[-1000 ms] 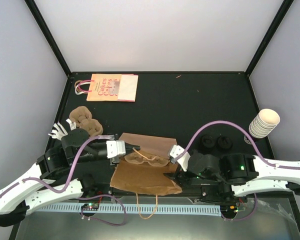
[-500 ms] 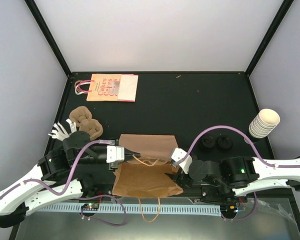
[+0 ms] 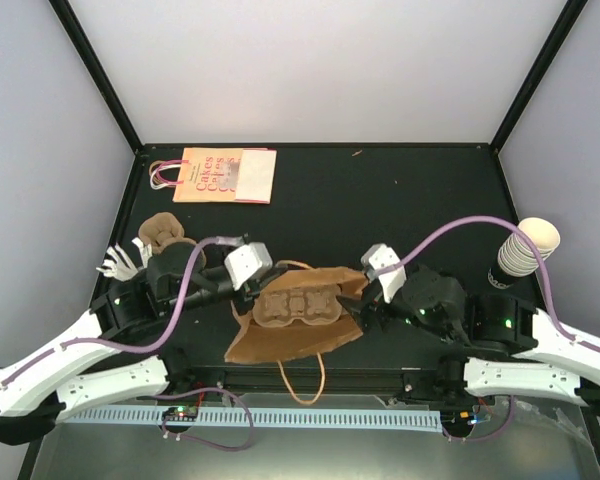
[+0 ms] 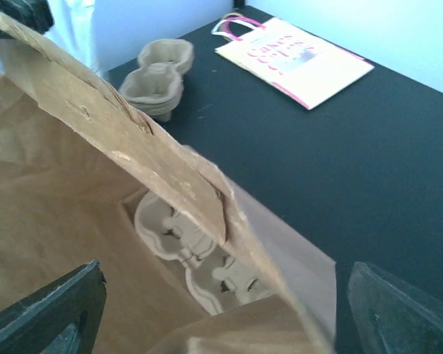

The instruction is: Pack the takeout coffee

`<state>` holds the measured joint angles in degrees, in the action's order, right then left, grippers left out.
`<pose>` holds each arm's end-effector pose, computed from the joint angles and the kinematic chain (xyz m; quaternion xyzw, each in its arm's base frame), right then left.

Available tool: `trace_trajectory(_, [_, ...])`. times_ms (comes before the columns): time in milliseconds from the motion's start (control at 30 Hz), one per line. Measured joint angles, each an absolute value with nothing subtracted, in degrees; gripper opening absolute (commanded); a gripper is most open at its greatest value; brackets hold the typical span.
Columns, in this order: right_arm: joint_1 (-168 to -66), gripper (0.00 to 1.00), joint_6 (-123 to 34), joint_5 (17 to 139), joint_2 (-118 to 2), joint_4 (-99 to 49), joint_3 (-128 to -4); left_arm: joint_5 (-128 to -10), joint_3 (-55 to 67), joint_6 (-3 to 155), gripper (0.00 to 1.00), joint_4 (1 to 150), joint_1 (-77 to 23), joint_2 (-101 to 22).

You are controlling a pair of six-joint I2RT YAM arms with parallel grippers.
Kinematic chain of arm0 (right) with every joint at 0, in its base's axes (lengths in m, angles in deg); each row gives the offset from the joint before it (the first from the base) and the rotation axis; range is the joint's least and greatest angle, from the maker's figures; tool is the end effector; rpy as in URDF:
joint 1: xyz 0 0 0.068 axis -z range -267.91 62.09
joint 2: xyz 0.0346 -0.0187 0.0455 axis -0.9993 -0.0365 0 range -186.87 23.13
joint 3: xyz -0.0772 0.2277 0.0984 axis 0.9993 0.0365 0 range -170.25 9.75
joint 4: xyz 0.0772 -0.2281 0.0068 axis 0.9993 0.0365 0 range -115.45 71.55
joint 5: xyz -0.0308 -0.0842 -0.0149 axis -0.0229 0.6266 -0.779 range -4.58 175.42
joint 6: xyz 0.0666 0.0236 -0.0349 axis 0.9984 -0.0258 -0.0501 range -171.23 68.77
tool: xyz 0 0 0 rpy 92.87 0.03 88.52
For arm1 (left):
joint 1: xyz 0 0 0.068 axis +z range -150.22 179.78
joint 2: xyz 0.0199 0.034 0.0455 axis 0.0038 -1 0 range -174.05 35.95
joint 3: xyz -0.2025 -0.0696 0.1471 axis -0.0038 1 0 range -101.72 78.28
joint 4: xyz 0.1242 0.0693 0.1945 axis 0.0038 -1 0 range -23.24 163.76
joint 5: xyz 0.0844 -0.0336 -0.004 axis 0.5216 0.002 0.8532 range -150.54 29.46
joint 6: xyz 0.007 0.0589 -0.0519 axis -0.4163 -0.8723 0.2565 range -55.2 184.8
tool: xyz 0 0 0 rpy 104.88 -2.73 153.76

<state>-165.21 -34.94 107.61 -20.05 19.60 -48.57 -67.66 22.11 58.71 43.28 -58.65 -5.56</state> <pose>0.0590 0.1458 0.3329 -0.3482 0.7808 0.2441 0.4578 0.0812 -0.1482 0.3556 0.4566 0.6533 -0.3099 0.5183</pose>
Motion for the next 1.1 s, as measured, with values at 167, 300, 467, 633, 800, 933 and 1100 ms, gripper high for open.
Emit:
trace_trajectory(167, [-153.21, 0.98, -35.92, 103.29, -23.74, 18.84, -52.29, -61.64, 15.47, 65.66, 0.02, 41.25, -55.04, -12.97])
trace_trajectory(300, [-143.35, 0.99, -36.36, 99.88, -29.38, 18.45, -59.46, -60.97, 12.08, 70.93, 0.01, 39.26, -48.16, -18.72])
trace_trajectory(467, [-134.02, 0.99, -36.82, 97.62, -35.02, 17.11, -64.97, -63.28, 9.81, 77.81, 0.02, 38.58, -37.82, -23.14])
trace_trajectory(633, [-128.22, 0.98, -36.75, 95.44, -39.06, 17.55, -69.97, -67.33, 7.54, 85.00, 0.02, 38.71, -28.92, -26.83])
trace_trajectory(800, [-127.63, 0.96, -36.07, 94.13, -40.86, 18.40, -71.39, -68.40, 7.38, 90.49, 0.02, 39.94, -24.29, -28.62])
trace_trajectory(933, [-127.61, 0.95, -35.44, 92.84, -40.57, 18.77, -70.28, -67.74, 8.17, 94.51, 0.02, 41.66, -21.84, -28.51])
trace_trajectory(1100, [-127.63, 0.95, -34.39, 91.48, -39.20, 18.90, -66.54, -65.62, 11.36, 97.05, 0.47, 44.35, -20.79, -26.11])
